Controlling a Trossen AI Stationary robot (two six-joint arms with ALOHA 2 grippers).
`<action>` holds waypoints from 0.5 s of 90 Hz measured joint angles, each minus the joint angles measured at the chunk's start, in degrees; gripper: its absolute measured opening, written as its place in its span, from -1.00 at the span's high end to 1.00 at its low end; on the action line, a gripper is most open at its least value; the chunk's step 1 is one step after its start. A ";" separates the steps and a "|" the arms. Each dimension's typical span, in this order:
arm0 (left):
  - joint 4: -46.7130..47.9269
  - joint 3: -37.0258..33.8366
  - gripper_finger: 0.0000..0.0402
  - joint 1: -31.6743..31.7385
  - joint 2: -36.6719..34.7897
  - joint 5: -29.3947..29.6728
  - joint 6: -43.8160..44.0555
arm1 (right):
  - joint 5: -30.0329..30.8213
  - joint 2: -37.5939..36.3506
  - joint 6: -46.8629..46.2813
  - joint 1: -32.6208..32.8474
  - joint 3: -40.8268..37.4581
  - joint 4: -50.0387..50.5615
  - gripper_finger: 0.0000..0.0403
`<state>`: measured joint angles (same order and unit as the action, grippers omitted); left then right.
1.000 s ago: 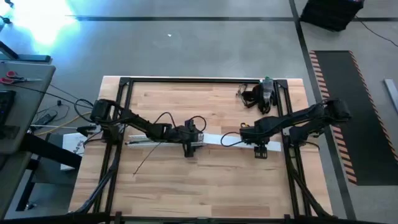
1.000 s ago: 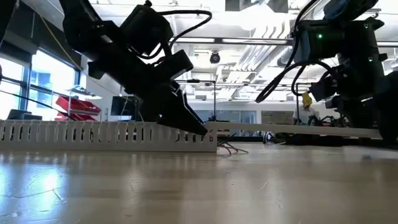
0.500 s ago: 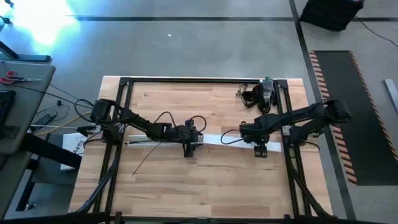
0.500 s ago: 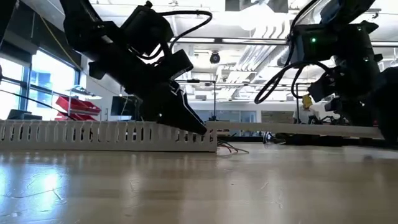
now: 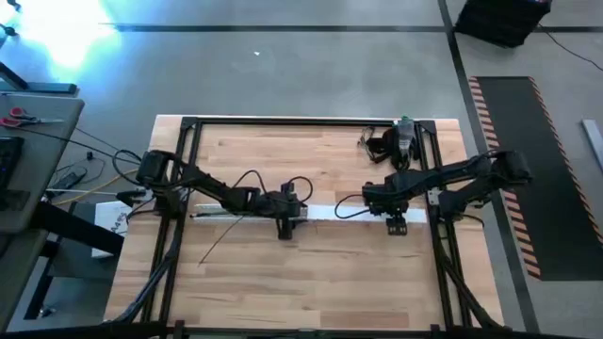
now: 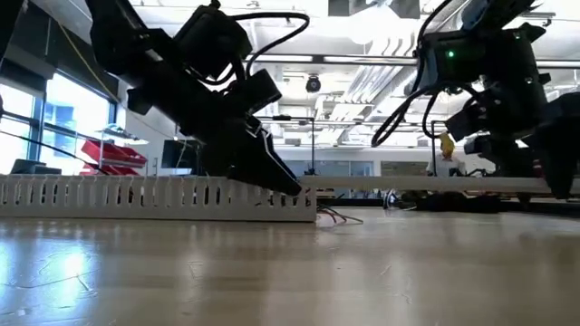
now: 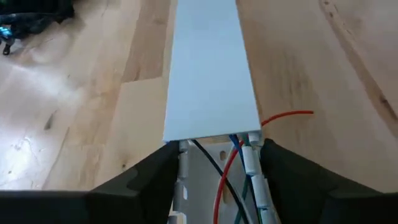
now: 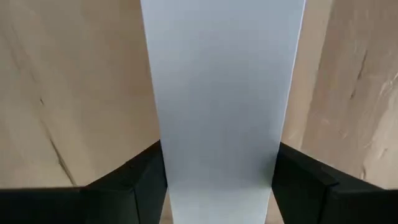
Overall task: Ziptie cables
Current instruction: Close the white cable duct
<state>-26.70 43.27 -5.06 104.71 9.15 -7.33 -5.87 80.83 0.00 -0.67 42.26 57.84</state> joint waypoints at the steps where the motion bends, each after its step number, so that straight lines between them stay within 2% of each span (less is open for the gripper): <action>1: 0.00 0.00 -0.01 -0.04 0.00 0.09 0.00 | -0.03 0.07 0.19 -0.10 0.00 0.01 -0.07; 27: -0.07 0.02 -0.02 -0.66 0.00 2.38 1.42 | -0.11 1.68 3.02 -0.94 0.03 -0.76 -0.07; 45: -0.20 0.02 -0.19 -0.63 0.00 2.55 1.25 | 0.39 4.59 3.75 -0.89 0.07 -1.01 -0.07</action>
<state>-26.89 43.29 -5.69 104.71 11.70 -6.09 -5.48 85.42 3.75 -1.56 42.33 56.83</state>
